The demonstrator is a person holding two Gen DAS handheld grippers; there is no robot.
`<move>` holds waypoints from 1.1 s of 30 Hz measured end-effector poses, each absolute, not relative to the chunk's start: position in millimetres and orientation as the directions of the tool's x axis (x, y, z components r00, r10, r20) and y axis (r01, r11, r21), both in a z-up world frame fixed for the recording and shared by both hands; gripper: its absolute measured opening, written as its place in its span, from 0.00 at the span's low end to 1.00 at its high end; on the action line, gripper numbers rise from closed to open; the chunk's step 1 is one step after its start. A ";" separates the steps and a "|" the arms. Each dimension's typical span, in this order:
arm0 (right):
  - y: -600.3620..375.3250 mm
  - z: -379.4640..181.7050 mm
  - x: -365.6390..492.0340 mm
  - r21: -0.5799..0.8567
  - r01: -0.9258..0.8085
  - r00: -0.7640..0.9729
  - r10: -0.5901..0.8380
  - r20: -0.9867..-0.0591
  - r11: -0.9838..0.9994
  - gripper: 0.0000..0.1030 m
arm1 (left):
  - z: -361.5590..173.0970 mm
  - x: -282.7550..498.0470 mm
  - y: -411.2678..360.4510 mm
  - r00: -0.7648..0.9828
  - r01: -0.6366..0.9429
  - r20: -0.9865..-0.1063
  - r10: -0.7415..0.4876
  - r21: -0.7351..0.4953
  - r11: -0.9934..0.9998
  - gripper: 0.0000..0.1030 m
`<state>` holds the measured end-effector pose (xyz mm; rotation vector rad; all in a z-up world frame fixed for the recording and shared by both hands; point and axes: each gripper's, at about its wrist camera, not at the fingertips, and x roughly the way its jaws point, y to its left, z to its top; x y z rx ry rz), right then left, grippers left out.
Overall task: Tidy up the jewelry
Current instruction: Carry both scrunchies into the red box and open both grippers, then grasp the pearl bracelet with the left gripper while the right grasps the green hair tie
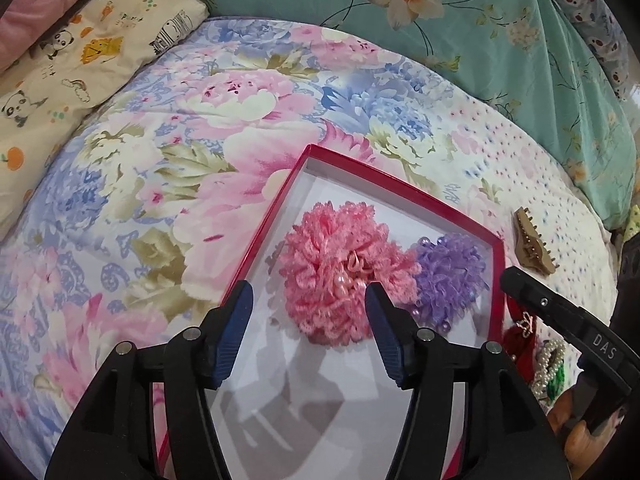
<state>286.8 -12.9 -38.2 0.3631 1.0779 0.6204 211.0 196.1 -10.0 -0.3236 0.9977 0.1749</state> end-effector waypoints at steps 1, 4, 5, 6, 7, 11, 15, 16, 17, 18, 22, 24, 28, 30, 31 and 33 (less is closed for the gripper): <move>-17.5 -36.3 283.6 0.558 -0.291 0.331 0.629 -0.704 0.777 0.40 | -8.7 207.5 194.8 0.534 -0.291 -0.846 -0.005 -0.190 0.938 0.56; -33.2 -32.9 274.1 0.558 -0.283 0.337 0.625 -0.704 0.780 0.41 | -5.0 196.3 187.4 0.539 -0.282 -0.842 -0.016 -0.198 0.939 0.56; -38.8 -32.5 271.3 0.558 -0.276 0.339 0.623 -0.705 0.782 0.41 | -4.4 192.2 183.7 0.538 -0.278 -0.843 -0.019 -0.199 0.940 0.56; -47.1 -32.2 266.9 0.560 -0.267 0.343 0.620 -0.706 0.784 0.41 | -4.3 189.4 180.8 0.537 -0.275 -0.843 -0.023 -0.201 0.940 0.56; -53.2 -31.9 263.9 0.560 -0.261 0.346 0.618 -0.706 0.786 0.41 | -4.2 185.7 176.5 0.537 -0.269 -0.843 -0.032 -0.207 0.941 0.56; -80.6 -30.5 251.6 0.556 -0.234 0.363 0.602 -0.711 0.798 0.41 | -1.4 175.6 161.0 0.536 -0.245 -0.842 -0.058 -0.221 0.944 0.56; -112.3 -28.7 239.5 0.552 -0.198 0.387 0.582 -0.715 0.810 0.41 | 4.8 166.0 144.0 0.544 -0.212 -0.836 -0.080 -0.228 0.950 0.56; -119.0 -28.2 236.3 0.552 -0.192 0.393 0.578 -0.715 0.812 0.41 | 6.5 163.3 138.9 0.545 -0.201 -0.834 -0.087 -0.230 0.952 0.56; -124.6 -27.8 233.9 0.549 -0.186 0.398 0.573 -0.716 0.815 0.41 | 7.9 161.4 134.8 0.546 -0.192 -0.833 -0.093 -0.232 0.954 0.56; -132.7 -27.7 230.7 0.545 -0.173 0.404 0.564 -0.720 0.820 0.41 | 8.7 160.2 131.4 0.546 -0.184 -0.832 -0.099 -0.234 0.955 0.56; -156.1 -27.3 219.4 0.541 -0.147 0.416 0.548 -0.726 0.828 0.41 | 12.1 152.6 115.0 0.542 -0.156 -0.830 -0.131 -0.253 0.955 0.56; -167.6 -26.8 213.2 0.535 -0.137 0.422 0.538 -0.730 0.833 0.41 | 13.1 148.4 106.6 0.539 -0.146 -0.830 -0.140 -0.255 0.956 0.56; -191.3 -26.3 201.2 0.528 -0.106 0.440 0.516 -0.735 0.843 0.42 | 12.1 140.9 86.5 0.528 -0.120 -0.836 -0.150 -0.248 0.961 0.56; -205.4 -28.2 196.2 0.525 -0.081 0.447 0.502 -0.741 0.847 0.42 | 10.5 137.4 76.9 0.520 -0.104 -0.839 -0.163 -0.252 0.962 0.56; -210.7 -29.1 194.6 0.526 -0.070 0.449 0.498 -0.742 0.848 0.42 | 9.5 136.3 72.1 0.515 -0.097 -0.841 -0.169 -0.253 0.963 0.56; -221.2 -31.0 190.7 0.519 -0.051 0.456 0.482 -0.748 0.853 0.42 | 7.7 133.8 63.8 0.507 -0.084 -0.844 -0.178 -0.254 0.963 0.56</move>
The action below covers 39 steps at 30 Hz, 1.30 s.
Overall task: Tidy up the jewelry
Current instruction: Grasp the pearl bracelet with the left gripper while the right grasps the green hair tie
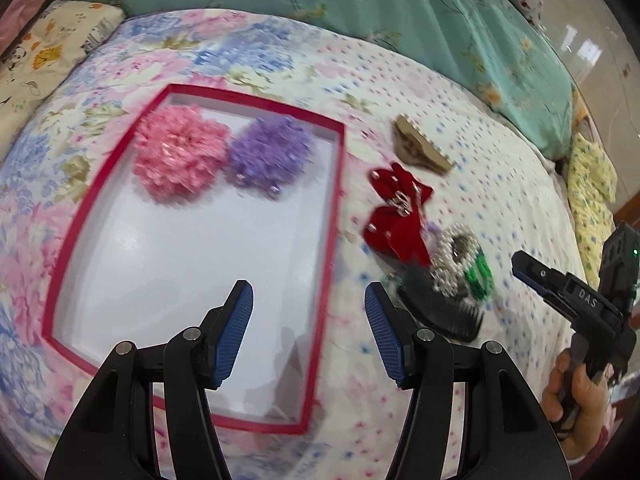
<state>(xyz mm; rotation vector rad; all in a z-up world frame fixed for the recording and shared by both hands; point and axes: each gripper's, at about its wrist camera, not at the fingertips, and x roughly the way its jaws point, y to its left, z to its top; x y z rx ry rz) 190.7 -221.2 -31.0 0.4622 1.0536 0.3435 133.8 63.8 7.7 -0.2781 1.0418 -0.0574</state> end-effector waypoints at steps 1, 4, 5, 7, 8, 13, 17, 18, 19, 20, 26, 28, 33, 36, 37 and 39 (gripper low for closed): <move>-224.6 -31.7 190.1 0.518 -0.044 0.457 0.478 -0.750 0.854 0.42 | 6.4 133.0 59.5 0.501 -0.078 -0.845 -0.186 -0.258 0.963 0.56; -234.1 -36.2 186.5 0.510 -0.029 0.455 0.465 -0.759 0.860 0.42 | 3.4 130.8 46.5 0.487 -0.061 -0.850 -0.200 -0.261 0.963 0.56; -236.3 -37.8 185.6 0.507 -0.028 0.454 0.463 -0.762 0.862 0.42 | 2.9 130.3 42.9 0.484 -0.056 -0.851 -0.202 -0.260 0.964 0.56; -239.7 -41.2 184.2 0.504 -0.024 0.450 0.460 -0.765 0.863 0.42 | 1.8 130.6 37.1 0.478 -0.049 -0.854 -0.206 -0.260 0.965 0.56; -240.4 -42.6 183.5 0.502 -0.024 0.449 0.458 -0.767 0.864 0.42 | 1.2 130.7 34.9 0.475 -0.046 -0.855 -0.207 -0.259 0.965 0.56; -238.4 -44.8 183.4 0.480 -0.046 0.446 0.448 -0.775 0.876 0.40 | -0.1 134.0 26.3 0.464 -0.035 -0.861 -0.208 -0.253 0.967 0.56; -232.8 -46.5 185.8 0.446 -0.070 0.441 0.429 -0.789 0.892 0.38 | 1.0 139.6 17.6 0.460 -0.011 -0.862 -0.213 -0.245 0.969 0.56; -230.9 -48.0 186.9 0.436 -0.077 0.439 0.423 -0.793 0.897 0.38 | 1.2 141.3 14.7 0.459 -0.003 -0.862 -0.214 -0.242 0.970 0.56; -229.8 -49.5 188.0 0.430 -0.080 0.435 0.420 -0.796 0.899 0.37 | 1.3 143.6 10.7 0.457 0.007 -0.863 -0.216 -0.239 0.971 0.56; -227.7 -51.8 189.4 0.423 -0.085 0.429 0.416 -0.802 0.902 0.36 | 1.0 145.2 8.0 0.456 0.015 -0.863 -0.218 -0.237 0.971 0.56; -213.4 -64.8 197.9 0.362 -0.131 0.400 0.383 -0.833 0.923 0.30 | -3.5 161.1 -16.2 0.434 0.082 -0.871 -0.232 -0.219 0.972 0.56; -208.0 -65.1 200.1 0.319 -0.154 0.405 0.354 -0.843 0.935 0.26 | -5.2 166.5 -24.2 0.425 0.102 -0.874 -0.237 -0.214 0.971 0.56; -207.8 -65.0 201.0 0.284 -0.197 0.401 0.342 -0.850 0.938 0.08 | -6.8 183.7 -54.2 0.410 0.185 -0.877 -0.249 -0.188 0.965 0.56; -228.7 -57.2 199.2 0.349 -0.146 0.421 0.377 -0.825 0.926 0.07 | -9.3 194.5 -73.7 0.397 0.242 -0.881 -0.259 -0.172 0.955 0.56; -240.9 -52.8 198.5 0.377 -0.118 0.435 0.389 -0.812 0.919 0.07 | -10.6 197.8 -79.3 0.393 0.256 -0.882 -0.259 -0.165 0.953 0.56; -255.0 -45.7 196.9 0.400 -0.091 0.456 0.395 -0.797 0.912 0.07 | -15.7 205.9 -92.0 0.375 0.289 -0.889 -0.264 -0.159 0.944 0.56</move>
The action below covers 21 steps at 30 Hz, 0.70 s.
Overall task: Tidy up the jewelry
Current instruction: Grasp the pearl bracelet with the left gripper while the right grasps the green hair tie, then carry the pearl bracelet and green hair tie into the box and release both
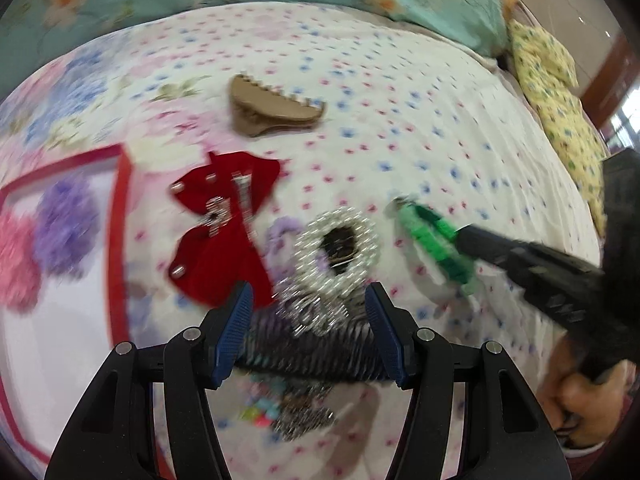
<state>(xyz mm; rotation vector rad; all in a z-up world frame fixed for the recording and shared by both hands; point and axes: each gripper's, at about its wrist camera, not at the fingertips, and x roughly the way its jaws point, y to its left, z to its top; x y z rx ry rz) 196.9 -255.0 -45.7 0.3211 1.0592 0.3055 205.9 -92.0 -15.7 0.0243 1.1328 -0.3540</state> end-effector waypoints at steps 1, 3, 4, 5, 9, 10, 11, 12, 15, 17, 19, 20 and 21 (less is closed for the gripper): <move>-263.7 -40.2 195.7 0.410 -0.078 0.471 0.396 -0.788 0.909 0.07 | -18.8 209.0 -97.2 0.367 0.297 -0.893 -0.261 -0.153 0.942 0.58; -275.8 -33.9 193.5 0.444 -0.063 0.484 0.416 -0.770 0.894 0.07 | -24.6 215.2 -105.9 0.357 0.306 -0.901 -0.248 -0.139 0.942 0.60; -278.9 -32.0 193.4 0.463 -0.059 0.485 0.431 -0.761 0.884 0.07 | -28.3 218.3 -110.2 0.349 0.310 -0.905 -0.245 -0.135 0.941 0.61; -282.1 -30.0 192.3 0.473 -0.057 0.488 0.438 -0.755 0.879 0.07 | -31.5 220.4 -113.8 0.343 0.314 -0.908 -0.241 -0.131 0.941 0.61; -285.2 -23.9 190.9 0.505 -0.061 0.500 0.464 -0.731 0.861 0.07 | -39.1 224.5 -119.3 0.348 0.311 -0.911 -0.224 -0.113 0.944 0.44; -284.6 -23.5 190.8 0.510 -0.061 0.501 0.468 -0.728 0.858 0.07 | -39.7 224.6 -119.0 0.349 0.310 -0.909 -0.228 -0.118 0.944 0.30; -284.3 -23.0 190.1 0.511 -0.062 0.502 0.469 -0.727 0.858 0.07 | -38.4 223.8 -117.3 0.352 0.307 -0.904 -0.242 -0.133 0.942 0.26; -284.1 -22.8 189.8 0.514 -0.063 0.502 0.472 -0.725 0.856 0.07 | -36.5 223.7 -116.5 0.360 0.305 -0.900 -0.246 -0.136 0.943 0.14; -284.7 -23.4 186.6 0.524 -0.060 0.503 0.480 -0.719 0.849 0.07 | -27.7 217.0 -109.9 0.379 0.297 -0.884 -0.273 -0.163 0.941 0.12; -284.7 -22.3 183.4 0.529 -0.063 0.506 0.484 -0.714 0.846 0.07 | -22.3 211.1 -105.9 0.394 0.288 -0.876 -0.279 -0.171 0.942 0.12; -283.9 -20.9 180.0 0.533 -0.067 0.509 0.488 -0.709 0.843 0.07 | -15.3 202.6 -99.9 0.407 0.277 -0.866 -0.290 -0.185 0.943 0.11; -283.7 -20.4 179.0 0.535 -0.069 0.510 0.491 -0.706 0.842 0.07 | -12.3 198.9 -96.8 0.413 0.270 -0.862 -0.294 -0.193 0.943 0.11; -282.8 -19.7 177.4 0.540 -0.072 0.511 0.496 -0.702 0.838 0.07 | -9.0 194.9 -93.2 0.420 0.262 -0.857 -0.300 -0.202 0.944 0.11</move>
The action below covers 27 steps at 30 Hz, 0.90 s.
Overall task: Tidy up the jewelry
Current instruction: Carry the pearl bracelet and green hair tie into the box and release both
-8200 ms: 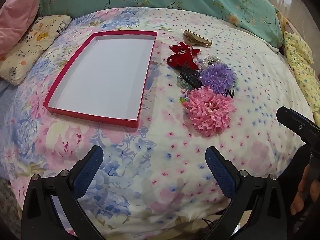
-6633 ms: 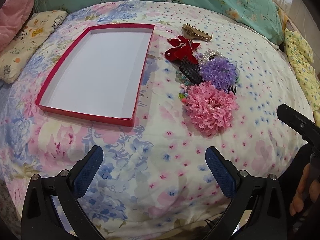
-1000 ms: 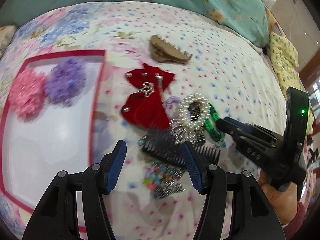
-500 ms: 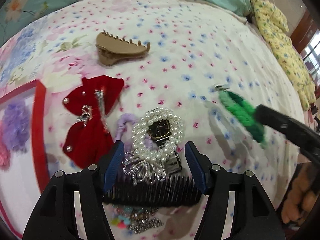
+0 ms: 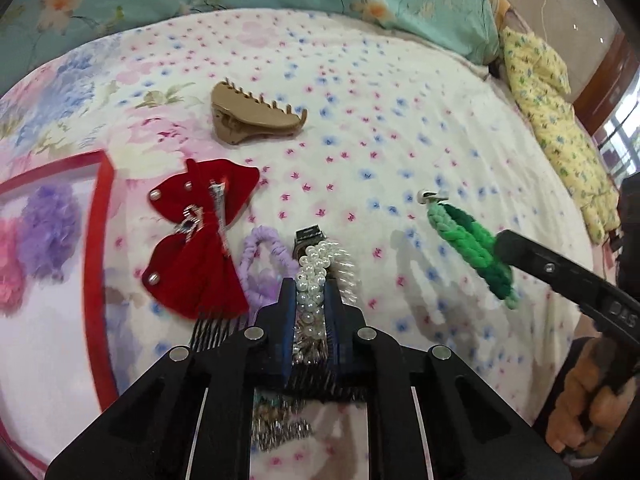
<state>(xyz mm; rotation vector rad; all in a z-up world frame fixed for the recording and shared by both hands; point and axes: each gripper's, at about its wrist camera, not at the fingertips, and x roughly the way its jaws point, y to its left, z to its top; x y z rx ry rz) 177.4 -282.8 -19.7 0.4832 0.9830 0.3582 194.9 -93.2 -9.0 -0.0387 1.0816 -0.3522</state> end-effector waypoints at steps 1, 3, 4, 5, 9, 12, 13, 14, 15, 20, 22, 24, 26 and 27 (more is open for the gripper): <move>-282.0 -19.2 175.9 0.546 -0.073 0.509 0.502 -0.699 0.835 0.07 | -3.9 189.7 -87.8 0.428 0.251 -0.850 -0.308 -0.216 0.944 0.11; -279.4 -17.6 172.9 0.556 -0.082 0.509 0.514 -0.690 0.827 0.07 | 5.3 180.1 -77.9 0.446 0.234 -0.837 -0.316 -0.232 0.944 0.11; -278.0 -16.7 171.3 0.561 -0.085 0.508 0.520 -0.687 0.823 0.07 | 8.5 177.2 -75.4 0.454 0.226 -0.833 -0.316 -0.235 0.945 0.11; -276.6 -15.8 169.4 0.567 -0.089 0.506 0.527 -0.682 0.819 0.07 | 12.9 173.1 -70.8 0.463 0.217 -0.827 -0.319 -0.243 0.945 0.11; -267.3 -11.9 165.2 0.585 -0.107 0.499 0.552 -0.668 0.804 0.07 | 30.3 157.4 -49.4 0.503 0.188 -0.801 -0.324 -0.264 0.946 0.10; -253.7 -9.2 164.5 0.586 -0.131 0.488 0.566 -0.664 0.800 0.07 | 39.4 147.3 -30.9 0.532 0.162 -0.783 -0.321 -0.278 0.947 0.10; -249.2 -9.1 163.9 0.587 -0.139 0.482 0.573 -0.663 0.797 0.07 | 41.2 145.5 -25.8 0.538 0.155 -0.780 -0.321 -0.283 0.947 0.10; -244.7 -8.7 163.8 0.589 -0.147 0.478 0.578 -0.661 0.795 0.07 | 43.2 142.4 -18.5 0.545 0.144 -0.775 -0.321 -0.292 0.946 0.10; -238.3 -8.3 163.8 0.588 -0.158 0.472 0.583 -0.661 0.794 0.07 | 44.6 140.0 -12.5 0.550 0.133 -0.771 -0.322 -0.300 0.945 0.10; -206.9 -6.6 163.9 0.584 -0.212 0.440 0.610 -0.659 0.784 0.07 | 45.4 131.0 18.2 0.575 0.077 -0.760 -0.303 -0.318 0.945 0.10; -193.4 -5.1 163.8 0.581 -0.236 0.427 0.620 -0.658 0.779 0.07 | 45.6 128.0 29.2 0.583 0.057 -0.757 -0.296 -0.326 0.944 0.10; -178.1 -3.4 163.9 0.577 -0.260 0.415 0.630 -0.657 0.774 0.07 | 46.1 125.2 40.8 0.593 0.037 -0.751 -0.290 -0.334 0.942 0.10; -164.6 -2.4 165.1 0.574 -0.281 0.403 0.637 -0.657 0.769 0.07 | 46.6 122.1 53.0 0.603 0.014 -0.748 -0.277 -0.337 0.941 0.10; -159.9 -2.2 166.1 0.572 -0.288 0.400 0.639 -0.657 0.768 0.07 | 46.8 121.2 61.5 0.609 0.001 -0.746 -0.269 -0.338 0.941 0.10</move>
